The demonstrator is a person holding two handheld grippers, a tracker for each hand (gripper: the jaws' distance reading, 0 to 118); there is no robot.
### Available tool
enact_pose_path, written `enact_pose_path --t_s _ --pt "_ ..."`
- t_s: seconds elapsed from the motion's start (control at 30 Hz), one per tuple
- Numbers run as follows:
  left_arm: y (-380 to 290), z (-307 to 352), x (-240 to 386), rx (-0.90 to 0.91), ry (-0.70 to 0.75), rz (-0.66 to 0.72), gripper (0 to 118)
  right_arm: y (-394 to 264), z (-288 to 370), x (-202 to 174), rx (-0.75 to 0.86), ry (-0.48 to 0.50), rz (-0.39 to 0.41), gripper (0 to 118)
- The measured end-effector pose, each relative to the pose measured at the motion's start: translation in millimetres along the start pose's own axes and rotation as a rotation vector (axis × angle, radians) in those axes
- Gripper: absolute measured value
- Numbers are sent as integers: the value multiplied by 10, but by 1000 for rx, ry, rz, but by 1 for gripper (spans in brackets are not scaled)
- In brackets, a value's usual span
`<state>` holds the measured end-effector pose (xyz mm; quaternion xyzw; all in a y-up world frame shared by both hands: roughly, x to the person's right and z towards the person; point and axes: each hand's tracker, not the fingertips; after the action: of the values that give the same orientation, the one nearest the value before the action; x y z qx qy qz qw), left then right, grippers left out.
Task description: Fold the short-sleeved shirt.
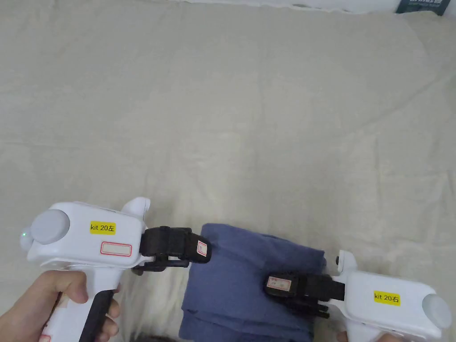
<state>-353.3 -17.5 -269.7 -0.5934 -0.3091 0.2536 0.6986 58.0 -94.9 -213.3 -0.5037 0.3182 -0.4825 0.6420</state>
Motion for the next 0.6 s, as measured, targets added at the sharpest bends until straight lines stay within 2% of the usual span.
enact_pose_path --t_s 0.03,0.13,0.17,0.4,0.43,0.47,0.5,0.53,0.57,0.6 --pt "45 -106 -3 25 -74 37 114 0 -2 2 -2 -2 -3 0" --pt "81 -374 -52 -24 -68 64 115 -8 -2 -1 -1 -5 2 0" --pt "2 -274 -86 -31 -77 57 115 -9 -3 2 1 -5 2 0" --pt "-114 -466 213 -92 -277 104 114 -35 -12 -3 6 4 -16 0" --pt "108 -653 -272 -94 -275 82 113 -37 -14 -6 5 3 -16 0" --pt "156 -662 -335 -99 -273 65 109 -51 -12 -32 6 2 -15 0" --pt "211 -650 -404 -104 -264 60 93 -61 -10 -56 8 -3 -14 0" --pt "260 -629 -474 -107 -243 54 39 -73 -6 -77 11 -6 -11 0" --pt "-50 -635 -62 -92 -142 23 23 -88 2 -109 17 -11 -3 0" --pt "-124 -691 -85 -97 -120 17 23 -93 21 -145 20 -18 6 0"
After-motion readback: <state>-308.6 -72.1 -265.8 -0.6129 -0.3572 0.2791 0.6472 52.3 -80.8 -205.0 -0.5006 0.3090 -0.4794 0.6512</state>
